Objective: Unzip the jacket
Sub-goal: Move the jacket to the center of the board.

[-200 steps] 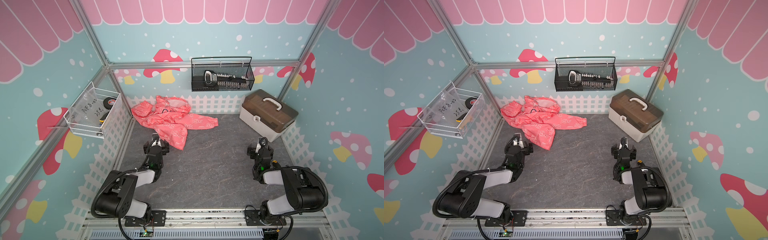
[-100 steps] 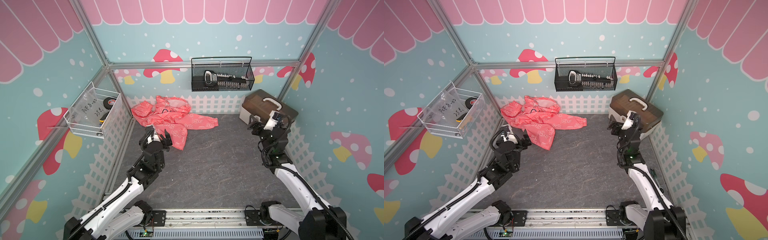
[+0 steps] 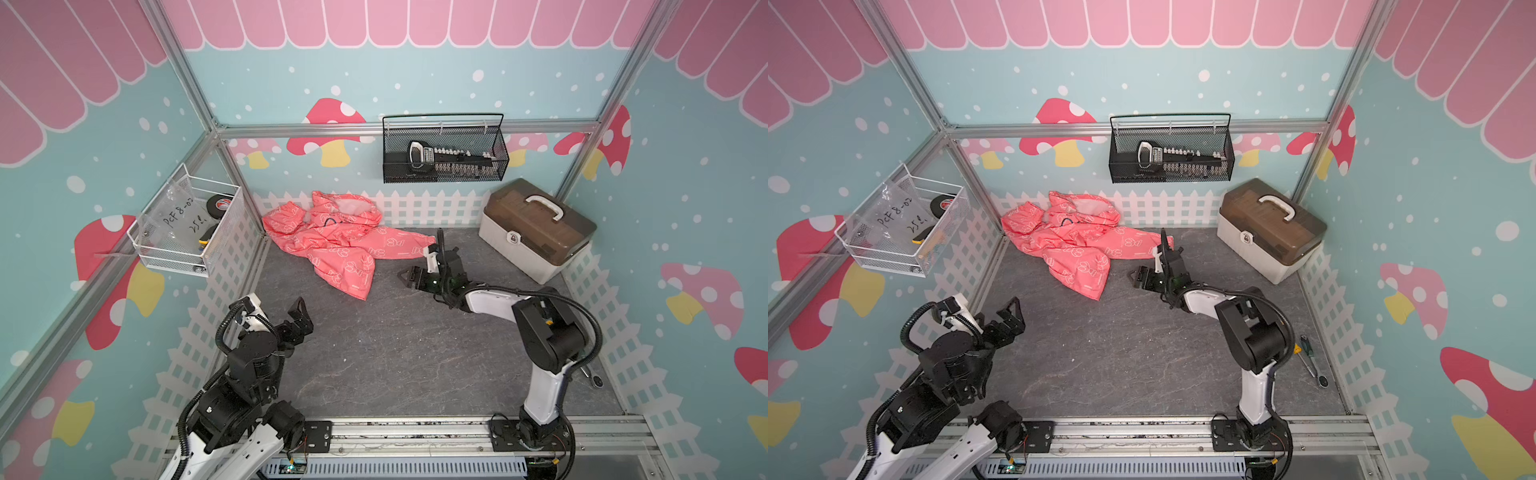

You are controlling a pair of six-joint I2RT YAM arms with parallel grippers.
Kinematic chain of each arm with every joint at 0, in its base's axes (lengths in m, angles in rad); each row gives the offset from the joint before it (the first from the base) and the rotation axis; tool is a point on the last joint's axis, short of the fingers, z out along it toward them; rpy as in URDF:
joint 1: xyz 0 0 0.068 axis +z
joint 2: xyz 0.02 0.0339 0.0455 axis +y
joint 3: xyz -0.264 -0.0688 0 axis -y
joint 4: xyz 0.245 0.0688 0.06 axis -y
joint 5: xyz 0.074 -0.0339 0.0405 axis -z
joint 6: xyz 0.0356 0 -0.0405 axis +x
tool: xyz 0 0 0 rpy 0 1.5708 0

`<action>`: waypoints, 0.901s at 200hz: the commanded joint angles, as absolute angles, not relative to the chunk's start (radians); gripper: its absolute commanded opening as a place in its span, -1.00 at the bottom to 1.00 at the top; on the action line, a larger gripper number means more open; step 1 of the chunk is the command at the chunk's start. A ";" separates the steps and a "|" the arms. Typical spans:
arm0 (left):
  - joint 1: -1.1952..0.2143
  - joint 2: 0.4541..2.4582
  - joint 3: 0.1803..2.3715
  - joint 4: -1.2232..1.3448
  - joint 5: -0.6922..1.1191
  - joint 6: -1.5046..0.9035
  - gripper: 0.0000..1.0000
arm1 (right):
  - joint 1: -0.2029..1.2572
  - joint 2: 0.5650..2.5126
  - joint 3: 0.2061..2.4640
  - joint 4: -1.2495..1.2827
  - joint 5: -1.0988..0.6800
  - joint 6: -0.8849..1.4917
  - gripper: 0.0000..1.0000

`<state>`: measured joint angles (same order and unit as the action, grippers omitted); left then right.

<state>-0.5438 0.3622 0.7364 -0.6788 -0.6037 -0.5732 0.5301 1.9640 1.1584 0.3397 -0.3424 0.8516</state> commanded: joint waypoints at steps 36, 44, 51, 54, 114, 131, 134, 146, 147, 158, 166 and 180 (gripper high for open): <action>-0.546 0.383 0.747 -0.821 -0.499 -0.621 0.99 | 0.626 2.261 1.446 0.378 -0.439 1.007 0.73; -0.546 0.385 0.743 -0.832 -0.505 -0.637 0.99 | 0.635 2.293 1.468 0.380 -0.440 1.020 0.71; -0.546 0.381 0.737 -0.835 -0.501 -0.643 0.99 | 0.639 2.317 1.485 0.381 -0.442 1.029 0.71; -0.546 0.380 0.733 -0.836 -0.499 -0.645 0.99 | 0.642 2.325 1.490 0.380 -0.442 1.032 0.71; -0.546 0.381 0.727 -0.839 -0.480 -0.665 0.99 | 0.679 2.486 1.673 0.346 -0.454 1.089 0.44; -0.546 0.380 0.731 -0.851 -0.479 -0.676 0.99 | 0.681 2.504 1.693 0.341 -0.459 1.101 0.15; -0.545 0.379 0.732 -0.853 -0.479 -0.677 1.00 | 0.681 2.504 1.692 0.341 -0.457 1.105 0.05; -0.546 0.378 0.737 -0.867 -0.484 -0.692 1.00 | 0.680 2.482 1.675 0.342 -0.454 1.107 -0.47; -0.546 0.378 0.738 -0.869 -0.485 -0.693 1.00 | 0.680 2.477 1.672 0.343 -0.452 1.108 -0.52; -0.546 0.383 0.749 -0.895 -0.502 -0.713 1.00 | 0.673 2.416 1.625 0.345 -0.440 1.105 -1.00; -0.546 0.396 0.767 -0.938 -0.534 -0.748 0.99 | 0.665 2.342 1.562 0.368 -0.435 1.088 -1.00; -0.544 0.455 0.812 -1.011 -0.569 -0.791 1.00 | 0.652 2.162 1.433 0.347 -0.382 1.002 -1.00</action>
<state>-0.5438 0.3931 0.7422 -0.8787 -0.5037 -0.6903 0.6712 2.4088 1.5726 0.3752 -0.4400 1.0748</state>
